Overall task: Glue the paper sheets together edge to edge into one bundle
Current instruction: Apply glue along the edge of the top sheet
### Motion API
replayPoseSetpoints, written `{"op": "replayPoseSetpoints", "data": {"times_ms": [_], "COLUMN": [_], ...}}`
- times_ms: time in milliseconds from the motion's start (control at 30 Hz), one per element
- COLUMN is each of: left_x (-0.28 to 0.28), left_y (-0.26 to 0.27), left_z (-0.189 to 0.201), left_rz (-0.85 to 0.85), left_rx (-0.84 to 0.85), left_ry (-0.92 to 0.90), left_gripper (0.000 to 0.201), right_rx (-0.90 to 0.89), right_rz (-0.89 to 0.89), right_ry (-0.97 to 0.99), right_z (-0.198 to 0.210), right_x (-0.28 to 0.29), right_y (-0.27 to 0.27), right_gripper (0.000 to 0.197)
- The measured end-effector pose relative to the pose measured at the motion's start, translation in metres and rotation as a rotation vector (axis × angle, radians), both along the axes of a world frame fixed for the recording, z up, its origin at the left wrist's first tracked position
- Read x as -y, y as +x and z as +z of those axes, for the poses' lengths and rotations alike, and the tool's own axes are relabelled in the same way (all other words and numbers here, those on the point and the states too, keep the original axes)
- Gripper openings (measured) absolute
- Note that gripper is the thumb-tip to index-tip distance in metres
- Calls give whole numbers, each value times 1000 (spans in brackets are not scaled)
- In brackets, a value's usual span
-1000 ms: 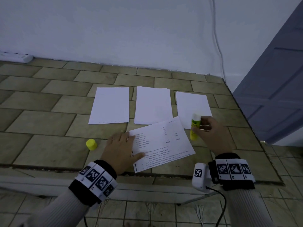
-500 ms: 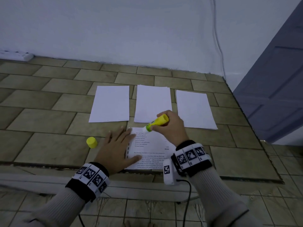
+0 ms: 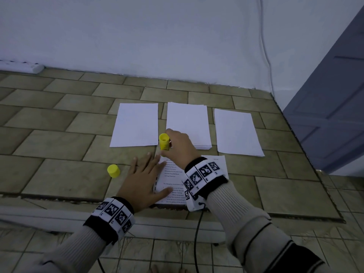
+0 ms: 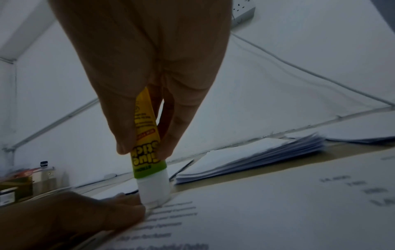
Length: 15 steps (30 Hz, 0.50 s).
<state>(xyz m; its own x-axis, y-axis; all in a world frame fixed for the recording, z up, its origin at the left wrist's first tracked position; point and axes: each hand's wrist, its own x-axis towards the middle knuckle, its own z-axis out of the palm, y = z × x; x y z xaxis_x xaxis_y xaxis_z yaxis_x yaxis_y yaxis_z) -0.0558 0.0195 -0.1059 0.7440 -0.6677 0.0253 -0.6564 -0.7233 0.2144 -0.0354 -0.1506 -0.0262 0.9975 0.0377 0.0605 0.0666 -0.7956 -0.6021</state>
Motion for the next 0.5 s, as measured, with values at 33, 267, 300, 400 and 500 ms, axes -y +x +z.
{"op": "replayPoseSetpoints", "data": {"times_ms": [33,267,300,400,500], "left_x": [0,-1,-1,0,-1], "left_y": [0,0,0,0,0], "left_z": [0,-3,-3,-2,-2], "left_rz": [-1,-6,-6,-5,0], "left_rx": [-1,20,20,17,3], "left_ry": [-6,-4,-4,-17,-2], "left_gripper": [101,98,98,99,102], "right_rx": [-4,-26,-31,-44,-32], "right_rz": [3,-25,-41,-117,-188], "right_ry": [-16,14,17,40,101], "right_z": [0,-1,-1,-2,-2], "right_x": [-1,17,23,48,74], "right_y": [1,-6,-9,-21,-37], "right_gripper": [27,27,27,23,20]}}
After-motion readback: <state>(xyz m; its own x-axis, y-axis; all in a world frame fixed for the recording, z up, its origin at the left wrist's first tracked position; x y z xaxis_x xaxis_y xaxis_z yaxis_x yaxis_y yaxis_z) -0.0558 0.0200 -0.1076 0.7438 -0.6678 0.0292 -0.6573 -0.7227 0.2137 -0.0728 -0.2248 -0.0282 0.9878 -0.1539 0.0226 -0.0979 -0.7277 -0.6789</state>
